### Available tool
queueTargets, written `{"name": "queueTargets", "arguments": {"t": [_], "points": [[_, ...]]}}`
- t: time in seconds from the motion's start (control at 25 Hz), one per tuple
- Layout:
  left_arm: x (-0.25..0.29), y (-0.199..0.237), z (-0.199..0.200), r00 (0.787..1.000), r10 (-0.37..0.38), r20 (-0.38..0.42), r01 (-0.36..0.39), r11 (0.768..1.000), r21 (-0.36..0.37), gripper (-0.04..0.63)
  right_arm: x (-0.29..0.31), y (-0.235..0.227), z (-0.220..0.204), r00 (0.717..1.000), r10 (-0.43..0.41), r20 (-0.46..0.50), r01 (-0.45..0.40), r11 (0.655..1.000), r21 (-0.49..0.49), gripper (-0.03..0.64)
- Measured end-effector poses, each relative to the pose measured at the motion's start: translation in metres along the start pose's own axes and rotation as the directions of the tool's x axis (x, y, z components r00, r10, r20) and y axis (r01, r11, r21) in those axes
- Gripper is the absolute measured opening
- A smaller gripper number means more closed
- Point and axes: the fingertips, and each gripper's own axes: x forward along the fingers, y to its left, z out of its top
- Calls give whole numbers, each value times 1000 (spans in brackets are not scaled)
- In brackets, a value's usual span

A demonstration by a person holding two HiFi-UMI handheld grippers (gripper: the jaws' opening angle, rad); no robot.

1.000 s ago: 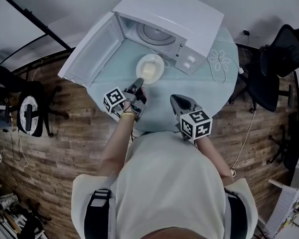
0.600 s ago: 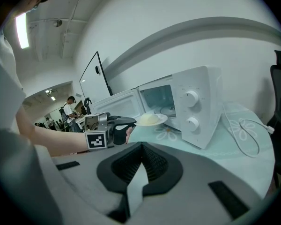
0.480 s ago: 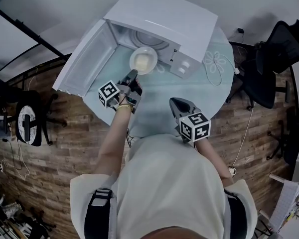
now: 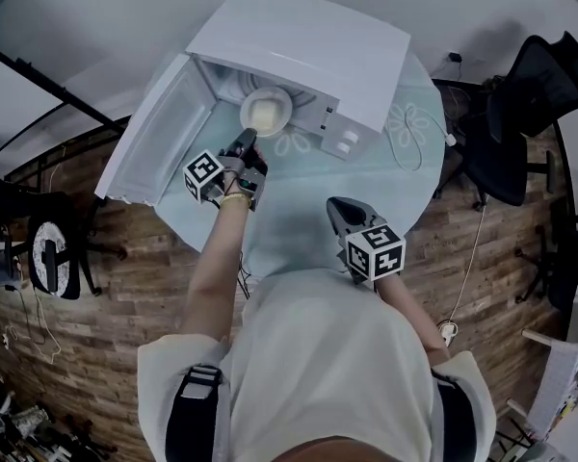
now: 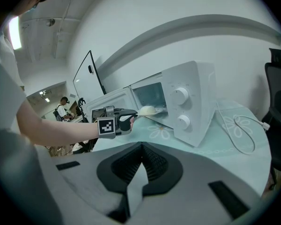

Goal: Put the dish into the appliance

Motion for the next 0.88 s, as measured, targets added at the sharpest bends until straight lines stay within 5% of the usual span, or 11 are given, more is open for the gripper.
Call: {"name": "queueTargets", "arguments": {"t": [0.48,0.88], "points": [[31,12,17,999,35,-10,-35,999,-28,28,11,-6,-4,1000,-6,-30,7,1000,22,6],[64,12,29,994,104,-43,-102,994,38,28,19,-9,-10,998,-9,-54,11,999,33,6]]}}
